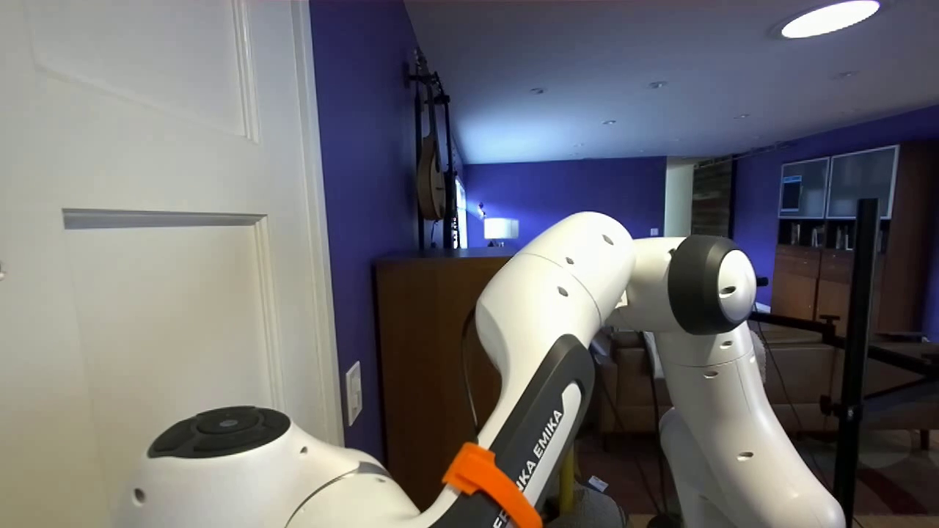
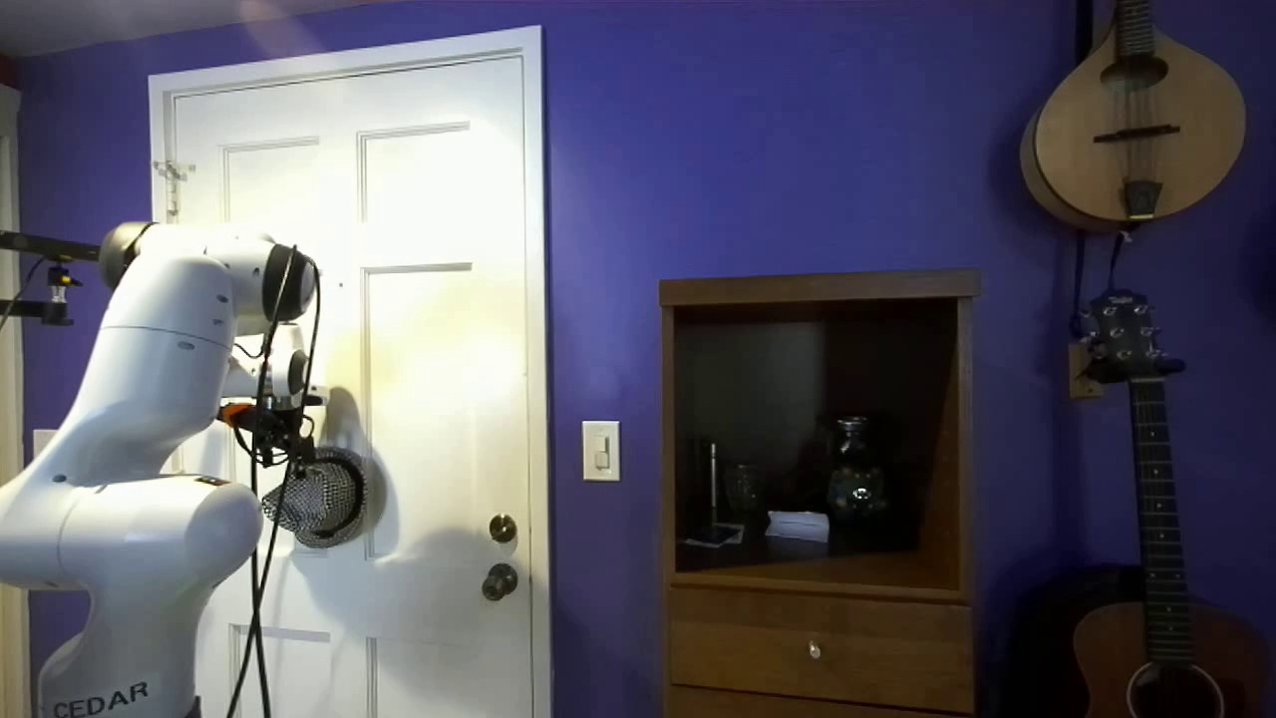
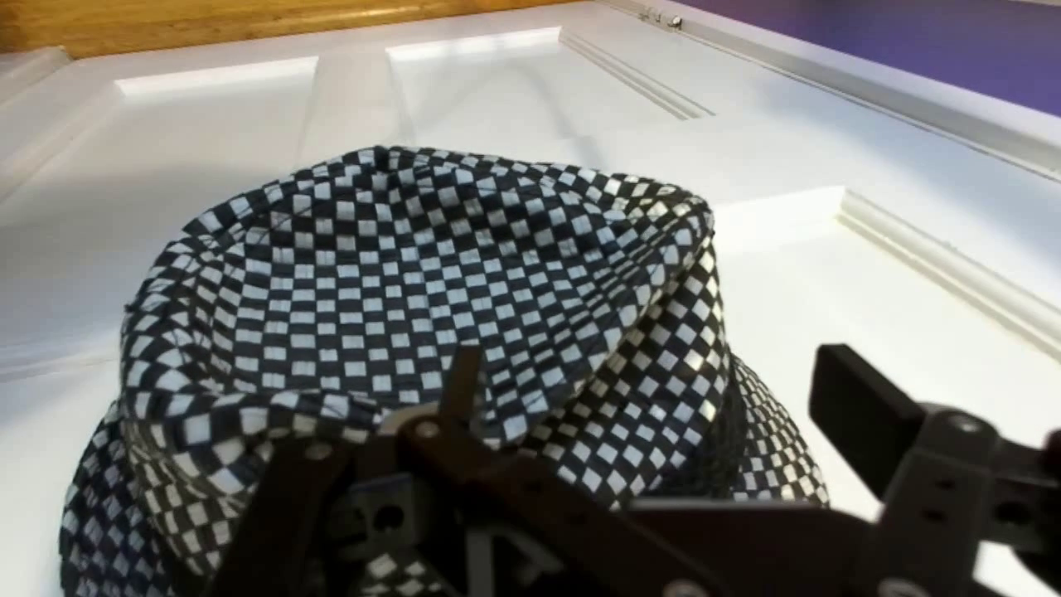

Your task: Pick up the hat and hang it on the hook in the middle of the door

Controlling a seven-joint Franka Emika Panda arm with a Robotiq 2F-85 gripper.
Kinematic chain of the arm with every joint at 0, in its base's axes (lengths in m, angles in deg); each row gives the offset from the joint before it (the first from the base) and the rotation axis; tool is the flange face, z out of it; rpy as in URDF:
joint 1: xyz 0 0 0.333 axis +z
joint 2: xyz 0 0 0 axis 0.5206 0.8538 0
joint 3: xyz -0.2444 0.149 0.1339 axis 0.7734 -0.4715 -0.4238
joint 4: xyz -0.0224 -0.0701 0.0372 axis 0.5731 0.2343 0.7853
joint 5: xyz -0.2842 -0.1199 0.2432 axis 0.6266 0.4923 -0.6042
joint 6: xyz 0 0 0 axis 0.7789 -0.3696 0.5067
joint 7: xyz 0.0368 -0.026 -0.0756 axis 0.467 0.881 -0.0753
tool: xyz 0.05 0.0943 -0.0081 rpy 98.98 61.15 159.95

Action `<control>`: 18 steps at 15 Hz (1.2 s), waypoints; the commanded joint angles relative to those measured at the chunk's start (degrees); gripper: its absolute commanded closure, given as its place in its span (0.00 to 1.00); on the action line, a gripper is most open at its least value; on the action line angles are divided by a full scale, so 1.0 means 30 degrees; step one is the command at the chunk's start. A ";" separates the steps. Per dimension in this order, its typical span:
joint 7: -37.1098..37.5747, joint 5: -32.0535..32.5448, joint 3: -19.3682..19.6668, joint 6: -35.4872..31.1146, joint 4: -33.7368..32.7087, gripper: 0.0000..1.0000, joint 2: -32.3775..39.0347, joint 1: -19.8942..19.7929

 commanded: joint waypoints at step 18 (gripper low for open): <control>-0.2565 -0.0957 0.0552 0.4679 0.0816 0.00 -0.2863 -0.0059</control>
